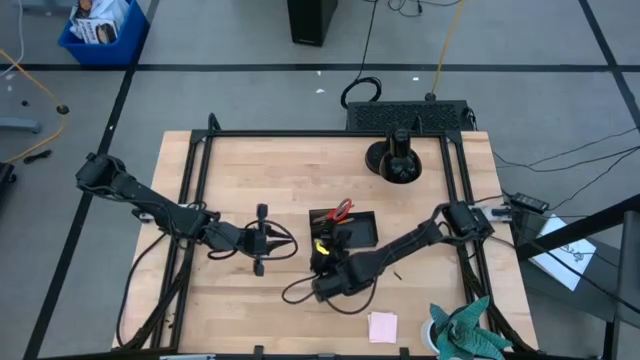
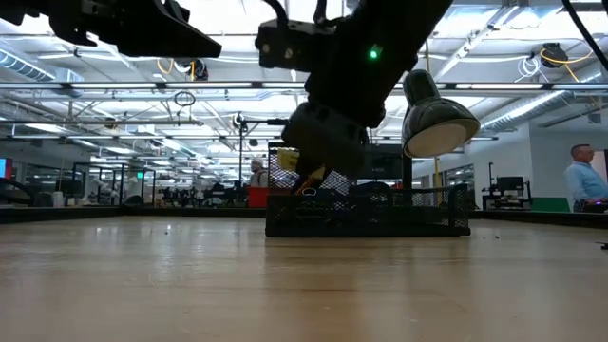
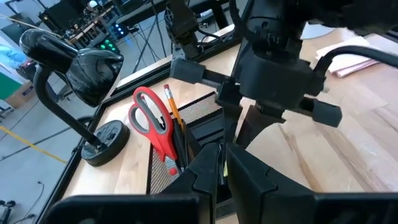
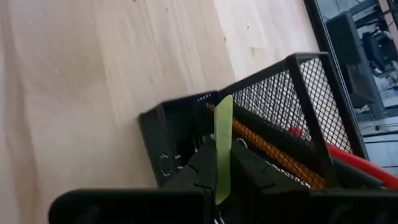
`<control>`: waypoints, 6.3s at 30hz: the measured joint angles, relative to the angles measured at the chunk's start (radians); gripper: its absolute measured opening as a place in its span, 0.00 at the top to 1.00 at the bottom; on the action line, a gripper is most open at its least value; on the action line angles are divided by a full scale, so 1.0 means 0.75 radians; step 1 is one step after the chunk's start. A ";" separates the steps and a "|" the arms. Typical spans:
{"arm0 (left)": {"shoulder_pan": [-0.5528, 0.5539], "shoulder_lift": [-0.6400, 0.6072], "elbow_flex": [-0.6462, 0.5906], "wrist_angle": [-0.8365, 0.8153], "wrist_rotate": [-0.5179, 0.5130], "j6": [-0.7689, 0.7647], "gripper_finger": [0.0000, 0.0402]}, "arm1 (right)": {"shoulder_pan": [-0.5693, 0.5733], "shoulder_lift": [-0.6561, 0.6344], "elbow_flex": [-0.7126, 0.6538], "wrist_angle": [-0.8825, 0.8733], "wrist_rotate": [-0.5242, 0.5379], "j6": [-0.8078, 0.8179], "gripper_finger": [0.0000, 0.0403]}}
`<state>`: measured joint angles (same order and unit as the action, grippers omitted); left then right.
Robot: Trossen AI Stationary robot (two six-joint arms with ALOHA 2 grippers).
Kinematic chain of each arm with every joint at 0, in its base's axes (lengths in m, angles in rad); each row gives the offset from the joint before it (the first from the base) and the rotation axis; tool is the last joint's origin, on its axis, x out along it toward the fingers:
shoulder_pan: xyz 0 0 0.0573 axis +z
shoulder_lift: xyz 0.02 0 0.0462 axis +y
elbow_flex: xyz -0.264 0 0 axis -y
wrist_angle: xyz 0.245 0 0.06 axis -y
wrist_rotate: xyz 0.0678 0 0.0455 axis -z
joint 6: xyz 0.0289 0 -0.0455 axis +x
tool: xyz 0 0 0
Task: Pick and place office supplies into organizer
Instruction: Put the yellow eraser into the black desk organizer, then adjust the black desk organizer, then put the pink sticky notes into the black desk organizer
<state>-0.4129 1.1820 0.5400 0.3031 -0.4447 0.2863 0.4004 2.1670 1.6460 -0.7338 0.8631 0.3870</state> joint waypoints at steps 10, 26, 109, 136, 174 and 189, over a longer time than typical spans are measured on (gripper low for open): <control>0.000 0.000 0.000 0.000 -0.001 -0.001 0.90 | -0.030 0.001 -0.031 -0.006 -0.045 -0.011 0.96; 0.000 0.000 0.000 0.000 -0.001 -0.003 0.90 | -0.098 0.000 -0.032 -0.007 -0.241 -0.010 0.88; 0.000 0.000 0.000 -0.006 -0.001 -0.090 0.90 | -0.060 -0.594 -0.624 -0.175 -0.596 0.124 1.00; 0.000 0.012 -0.001 -0.084 0.058 -0.225 0.90 | 0.358 -0.540 -0.589 0.167 -1.221 0.167 1.00; 0.000 0.012 -0.001 -0.140 0.057 -0.255 0.90 | 0.247 -0.258 -0.532 0.325 -1.327 0.075 1.00; -0.042 0.012 0.000 -0.148 -0.031 -0.260 0.90 | 0.269 -0.420 -0.545 0.324 -1.115 0.000 1.00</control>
<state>-0.4443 1.1912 0.5397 0.1921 -0.4679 0.0913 0.6025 1.8519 1.2368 -0.4905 0.0267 0.3872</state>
